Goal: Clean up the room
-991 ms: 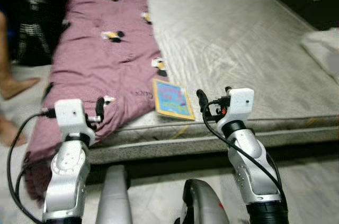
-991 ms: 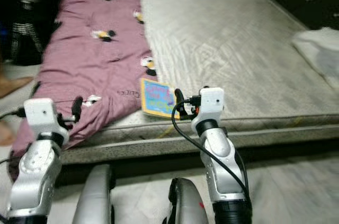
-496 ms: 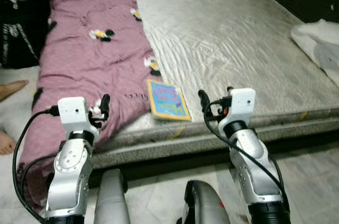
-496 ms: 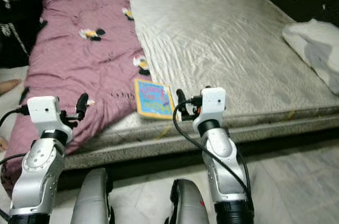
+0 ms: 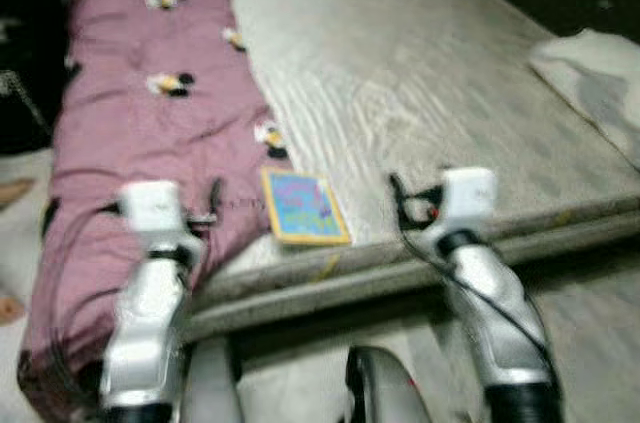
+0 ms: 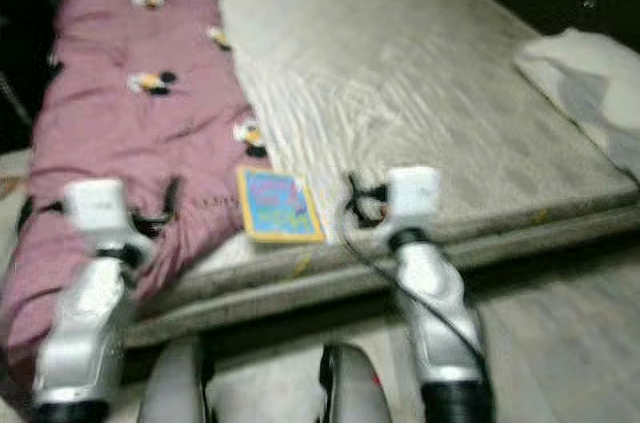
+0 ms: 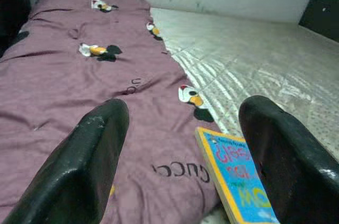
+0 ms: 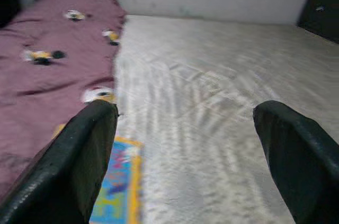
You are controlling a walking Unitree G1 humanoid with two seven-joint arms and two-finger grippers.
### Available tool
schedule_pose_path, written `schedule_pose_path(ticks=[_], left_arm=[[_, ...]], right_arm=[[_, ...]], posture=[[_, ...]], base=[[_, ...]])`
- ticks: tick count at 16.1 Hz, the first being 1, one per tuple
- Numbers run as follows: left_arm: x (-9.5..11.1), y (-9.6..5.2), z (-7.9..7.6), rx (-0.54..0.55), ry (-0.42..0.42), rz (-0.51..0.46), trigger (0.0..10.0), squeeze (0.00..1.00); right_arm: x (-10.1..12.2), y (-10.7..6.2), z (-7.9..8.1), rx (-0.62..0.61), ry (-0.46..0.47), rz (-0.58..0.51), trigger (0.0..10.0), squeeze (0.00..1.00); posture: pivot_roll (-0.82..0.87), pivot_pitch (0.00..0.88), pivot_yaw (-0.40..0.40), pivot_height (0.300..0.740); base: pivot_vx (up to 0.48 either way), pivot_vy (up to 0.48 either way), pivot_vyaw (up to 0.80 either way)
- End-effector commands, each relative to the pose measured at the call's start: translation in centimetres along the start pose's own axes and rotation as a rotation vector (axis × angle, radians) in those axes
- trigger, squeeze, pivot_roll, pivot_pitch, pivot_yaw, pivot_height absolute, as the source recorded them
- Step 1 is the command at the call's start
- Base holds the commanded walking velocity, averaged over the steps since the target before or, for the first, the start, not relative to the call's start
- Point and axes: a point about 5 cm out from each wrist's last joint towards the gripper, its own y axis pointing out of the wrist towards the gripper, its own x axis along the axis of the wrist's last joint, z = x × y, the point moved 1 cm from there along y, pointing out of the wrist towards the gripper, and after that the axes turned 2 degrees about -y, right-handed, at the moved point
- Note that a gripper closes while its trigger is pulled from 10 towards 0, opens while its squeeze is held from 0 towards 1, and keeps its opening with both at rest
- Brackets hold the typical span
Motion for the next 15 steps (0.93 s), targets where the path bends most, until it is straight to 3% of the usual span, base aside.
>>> schedule_pose_path(ticks=[1,9,15], left_arm=[[0.2,-0.1,0.6,0.003,-0.004,0.004,10.0,0.00],[0.8,1.6,1.4,0.030,0.008,-0.003,10.0,0.00],[0.3,1.1,0.7,0.015,-0.006,0.014,10.0,0.00]], right_arm=[[0.6,0.3,0.9,0.025,0.006,-0.021,10.0,0.00],[0.5,0.0,0.6,0.017,-0.002,-0.015,10.0,0.00],[0.5,0.0,0.7,0.017,-0.007,-0.012,10.0,0.00]], posture=[[0.00,0.026,-0.100,0.612],[-0.02,0.042,-0.101,0.612],[-0.02,0.046,-0.102,0.612]], base=[[0.000,0.000,0.00],[0.033,0.000,0.00],[0.236,0.000,0.00]])
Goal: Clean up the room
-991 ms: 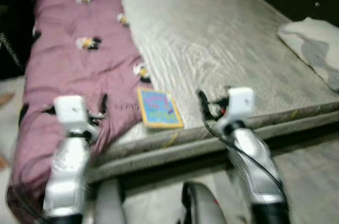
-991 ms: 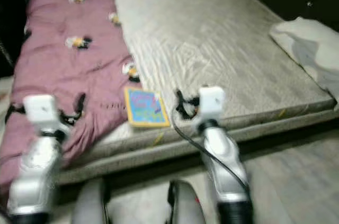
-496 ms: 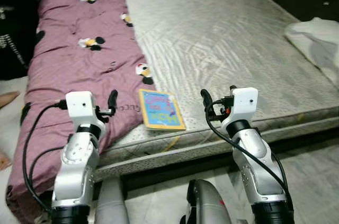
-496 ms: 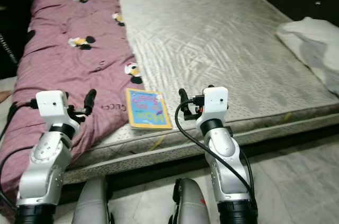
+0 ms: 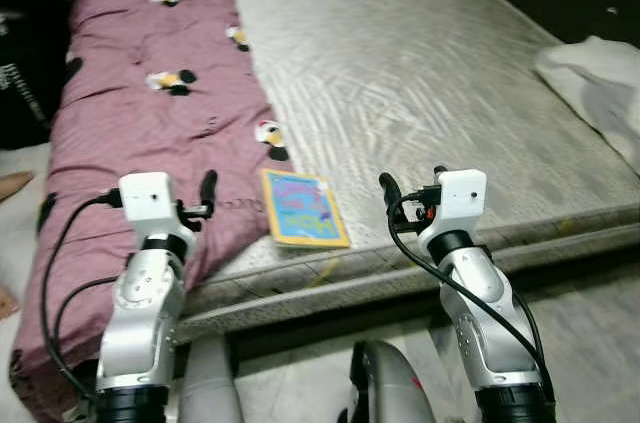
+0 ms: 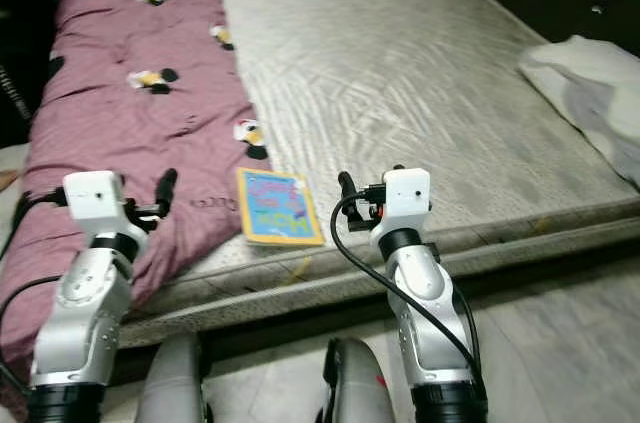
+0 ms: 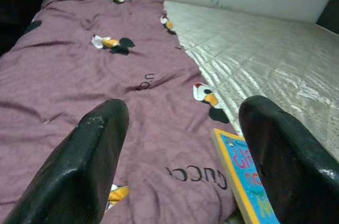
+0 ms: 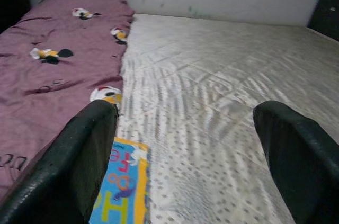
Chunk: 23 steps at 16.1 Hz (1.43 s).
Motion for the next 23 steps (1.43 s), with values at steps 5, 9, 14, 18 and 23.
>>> schedule_pose_path(ticks=[5,9,14,18,23], left_arm=[[-1.2,0.3,-0.9,-0.028,-0.075,0.078,10.0,0.00],[-1.8,1.4,-1.3,-0.026,-0.113,0.113,10.0,0.00],[-2.5,3.9,-2.4,-0.035,-0.227,0.189,10.0,0.00],[-3.2,5.6,-3.7,-0.064,-0.288,0.251,10.0,0.00],[-3.9,6.7,-4.2,-0.069,-0.329,0.288,10.0,0.00]], right_arm=[[0.6,0.0,-0.3,-0.015,-0.014,-0.013,10.0,0.00],[0.5,-0.7,-0.1,-0.001,0.003,-0.008,10.0,0.00],[0.2,-2.6,-1.1,-0.064,-0.007,0.029,10.0,0.00],[0.4,-5.2,-1.8,-0.079,-0.017,0.067,10.0,0.00],[0.7,-6.3,-2.0,-0.092,-0.020,0.100,10.0,0.00]], posture=[[-0.02,0.049,-0.102,0.612],[-0.04,0.067,-0.100,0.602],[-0.11,0.138,-0.086,0.588],[-0.15,0.192,-0.085,0.569],[-0.17,0.215,-0.086,0.534]], base=[[0.000,0.000,0.00],[0.000,0.000,0.00],[0.000,0.000,0.00],[0.000,0.000,0.00],[0.000,0.000,0.00]])
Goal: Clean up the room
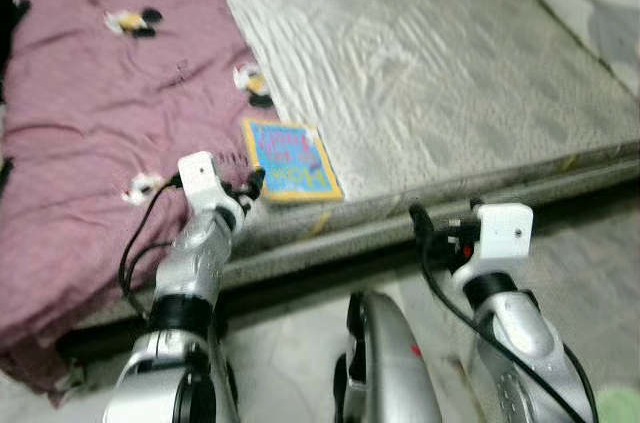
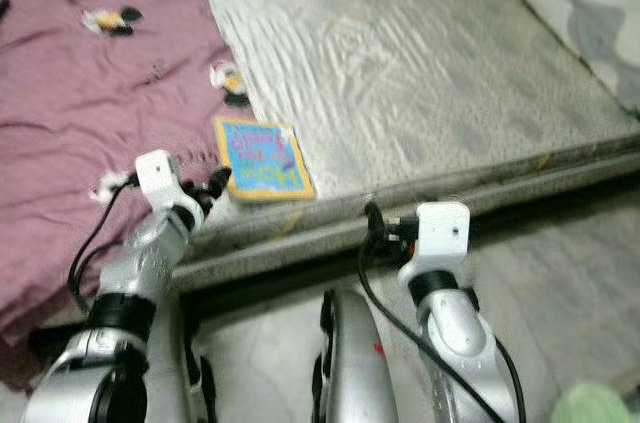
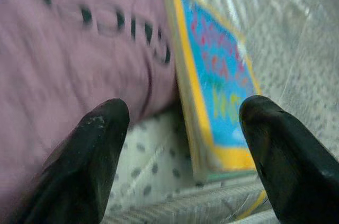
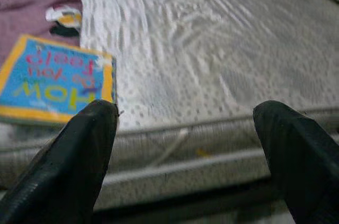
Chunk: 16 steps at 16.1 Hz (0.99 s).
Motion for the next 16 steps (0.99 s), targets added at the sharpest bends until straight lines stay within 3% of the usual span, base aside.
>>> schedule_pose_path(ticks=[1,6,12,16], left_arm=[[0.1,0.1,-0.2,-0.005,-0.004,-0.005,10.0,0.00],[0.8,1.0,0.5,-0.002,-0.018,-0.016,10.0,0.00],[2.2,2.2,-0.8,-0.046,-0.113,-0.044,10.0,0.00],[0.4,2.5,-1.9,-0.130,-0.182,0.113,10.0,0.00]], right_arm=[[0.1,-0.4,-0.4,-0.012,-0.006,0.010,10.0,0.00],[0.3,-0.8,-0.5,-0.026,-0.010,0.023,10.0,0.00],[0.6,-1.1,-1.0,-0.048,-0.023,0.027,10.0,0.00],[1.1,-0.8,-1.1,-0.049,-0.034,0.016,10.0,0.00]], posture=[[-0.17,0.215,-0.087,0.534],[-0.18,0.221,-0.090,0.534],[-0.22,0.217,-0.099,0.534],[-0.25,0.211,-0.105,0.534]], base=[[0.000,0.000,0.00],[0.000,0.000,0.00],[0.000,0.000,0.00],[0.000,0.000,0.00]])
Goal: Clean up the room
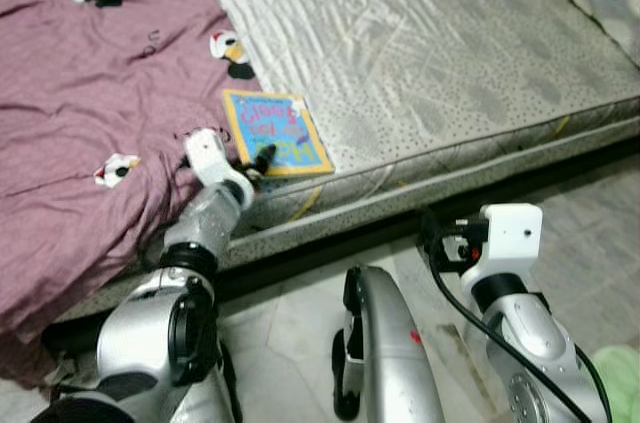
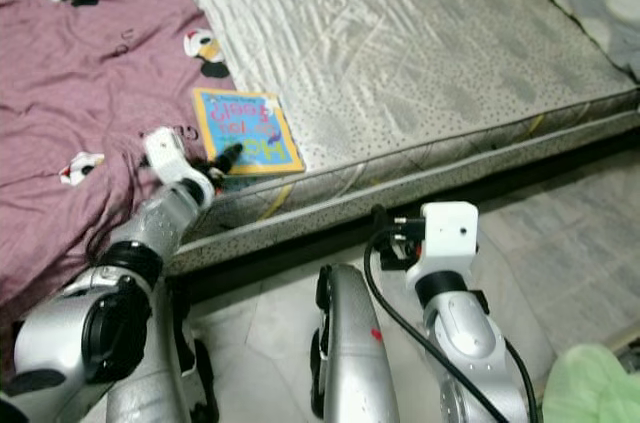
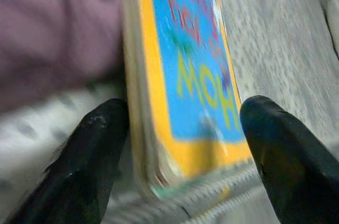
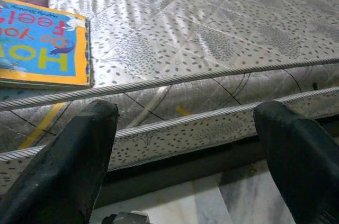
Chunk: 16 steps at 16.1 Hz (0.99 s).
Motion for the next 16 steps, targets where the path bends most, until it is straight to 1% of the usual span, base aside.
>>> schedule_pose_path(ticks=[1,2,3,5,8,16], left_arm=[[-0.9,0.0,0.0,-0.003,-0.021,0.052,10.0,0.00],[-0.9,0.1,0.0,0.001,-0.032,0.056,10.0,0.00],[-0.6,0.1,0.2,0.015,-0.058,0.042,0.0,0.00],[-0.2,0.1,0.4,0.031,-0.071,0.039,0.0,0.00],[1.2,0.1,0.5,0.025,-0.080,-0.009,0.0,0.00],[1.3,0.0,1.0,0.058,-0.086,0.004,0.0,0.00]], right_arm=[[0.5,-0.4,-0.8,-0.024,-0.020,-0.011,10.0,0.00],[0.6,-0.4,-0.9,-0.027,-0.025,-0.012,10.0,0.00],[0.7,-0.4,-1.0,-0.029,-0.028,-0.014,10.0,0.00],[0.8,-0.3,-1.2,-0.032,-0.033,-0.016,10.0,0.00],[1.0,0.0,-1.2,-0.035,-0.036,-0.021,10.0,0.00],[1.2,0.4,-1.3,-0.037,-0.039,-0.032,10.0,0.00]], posture=[[-0.25,0.208,-0.106,0.534],[-0.26,0.207,-0.106,0.534],[-0.26,0.202,-0.107,0.534],[-0.27,0.199,-0.108,0.534],[-0.27,0.187,-0.107,0.534],[-0.27,0.173,-0.104,0.534]], base=[[0.000,0.000,0.00],[0.000,0.000,0.00],[0.000,0.000,0.00],[0.000,0.000,0.00],[0.000,0.000,0.00],[0.000,0.000,0.00]])
